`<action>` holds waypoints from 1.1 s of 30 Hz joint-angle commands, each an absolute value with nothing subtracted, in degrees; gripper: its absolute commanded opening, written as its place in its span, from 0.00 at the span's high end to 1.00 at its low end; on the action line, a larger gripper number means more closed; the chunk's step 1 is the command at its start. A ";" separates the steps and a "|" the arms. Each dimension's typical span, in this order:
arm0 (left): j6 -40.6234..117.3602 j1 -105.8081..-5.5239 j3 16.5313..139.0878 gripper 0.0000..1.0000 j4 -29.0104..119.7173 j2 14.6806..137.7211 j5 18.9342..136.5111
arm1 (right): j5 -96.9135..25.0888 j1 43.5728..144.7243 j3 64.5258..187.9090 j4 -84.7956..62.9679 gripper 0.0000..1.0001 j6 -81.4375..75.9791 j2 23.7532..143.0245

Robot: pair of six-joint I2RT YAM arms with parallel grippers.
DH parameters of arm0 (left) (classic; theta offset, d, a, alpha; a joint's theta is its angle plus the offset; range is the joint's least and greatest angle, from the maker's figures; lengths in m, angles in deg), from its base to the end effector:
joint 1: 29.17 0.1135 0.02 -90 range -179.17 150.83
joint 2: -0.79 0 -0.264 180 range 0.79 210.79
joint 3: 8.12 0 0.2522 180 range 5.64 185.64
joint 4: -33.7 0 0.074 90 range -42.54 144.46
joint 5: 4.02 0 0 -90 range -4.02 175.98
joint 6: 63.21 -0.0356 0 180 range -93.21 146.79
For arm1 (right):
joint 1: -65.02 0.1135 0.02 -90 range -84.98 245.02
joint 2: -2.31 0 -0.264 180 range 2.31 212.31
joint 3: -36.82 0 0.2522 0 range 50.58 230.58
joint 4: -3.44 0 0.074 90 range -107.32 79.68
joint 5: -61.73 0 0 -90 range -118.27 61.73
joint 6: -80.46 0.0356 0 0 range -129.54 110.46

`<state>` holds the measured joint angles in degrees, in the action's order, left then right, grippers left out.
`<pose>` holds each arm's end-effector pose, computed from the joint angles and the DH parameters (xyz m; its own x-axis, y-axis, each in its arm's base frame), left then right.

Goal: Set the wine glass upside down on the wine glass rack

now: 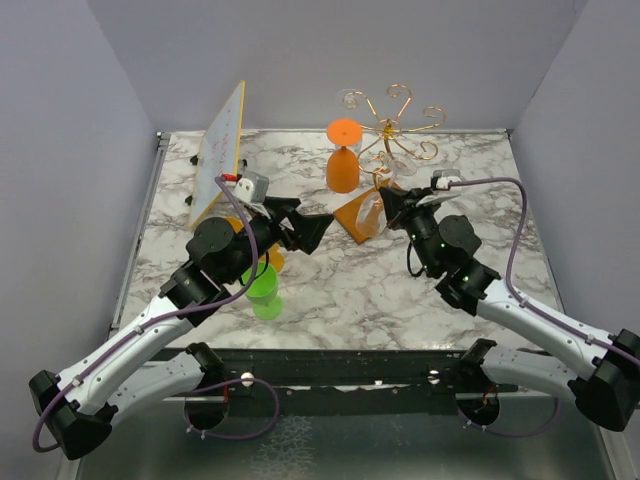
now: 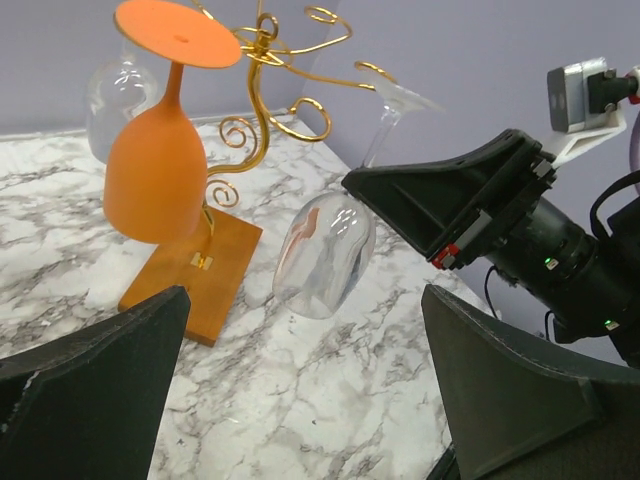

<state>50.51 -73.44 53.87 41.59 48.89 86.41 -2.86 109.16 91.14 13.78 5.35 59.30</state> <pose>0.1416 -0.1377 0.3820 -0.2101 -0.3569 -0.9102 0.6643 0.6310 -0.4008 0.1781 0.1515 0.3373 0.0093 0.3325 -0.9431 -0.3376 0.8888 0.3100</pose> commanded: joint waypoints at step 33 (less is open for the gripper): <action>49.11 -73.55 52.36 0.01 42.71 45.27 90.80 | 0.30 106.46 105.51 14.11 0.99 5.87 77.71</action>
